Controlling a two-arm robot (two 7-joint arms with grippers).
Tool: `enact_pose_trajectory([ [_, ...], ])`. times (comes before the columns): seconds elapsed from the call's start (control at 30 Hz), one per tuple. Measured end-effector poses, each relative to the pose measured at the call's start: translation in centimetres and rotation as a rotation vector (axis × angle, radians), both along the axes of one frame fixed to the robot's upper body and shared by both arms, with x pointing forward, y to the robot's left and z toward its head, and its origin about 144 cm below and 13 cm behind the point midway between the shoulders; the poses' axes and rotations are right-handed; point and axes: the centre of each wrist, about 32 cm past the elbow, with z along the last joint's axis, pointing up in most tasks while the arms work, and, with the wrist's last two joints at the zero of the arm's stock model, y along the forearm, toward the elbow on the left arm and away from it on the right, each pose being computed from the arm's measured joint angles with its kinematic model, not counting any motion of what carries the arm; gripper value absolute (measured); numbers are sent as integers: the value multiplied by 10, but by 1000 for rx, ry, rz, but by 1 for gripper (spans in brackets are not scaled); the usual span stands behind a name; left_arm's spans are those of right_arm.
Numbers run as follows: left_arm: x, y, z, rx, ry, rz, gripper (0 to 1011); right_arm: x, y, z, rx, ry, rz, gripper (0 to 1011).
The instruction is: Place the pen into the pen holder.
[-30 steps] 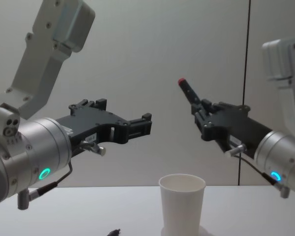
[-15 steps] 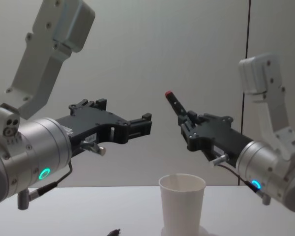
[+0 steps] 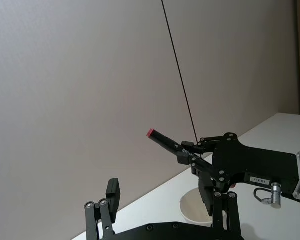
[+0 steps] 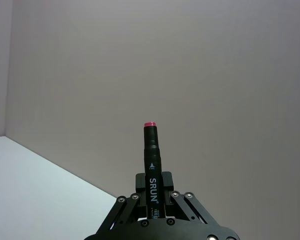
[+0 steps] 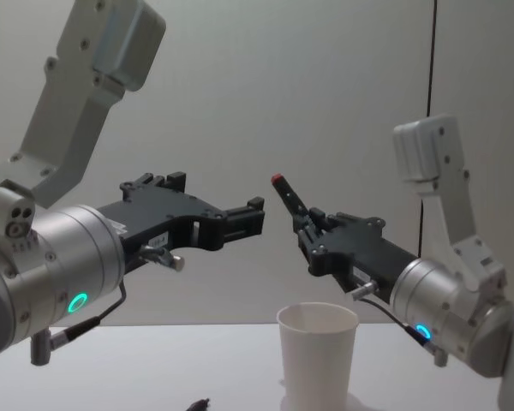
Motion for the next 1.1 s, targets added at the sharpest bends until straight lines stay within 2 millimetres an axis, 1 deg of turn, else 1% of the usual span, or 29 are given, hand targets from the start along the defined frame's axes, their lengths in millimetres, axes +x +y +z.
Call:
enact_pose_trajectory([
  [0.47, 0, 0, 0, 0, 0, 0, 1004, 12, 7, -9, -5, 17, 14, 176],
  [1.0, 0, 0, 0, 0, 0, 0, 1004, 17, 9, -15, -24, 43, 16, 176],
  [1.03, 0, 0, 0, 0, 0, 0, 1004, 17, 9, -16, -24, 42, 17, 179],
  [1.1, 0, 0, 0, 0, 0, 0, 1004, 18, 9, -16, -26, 45, 17, 234],
])
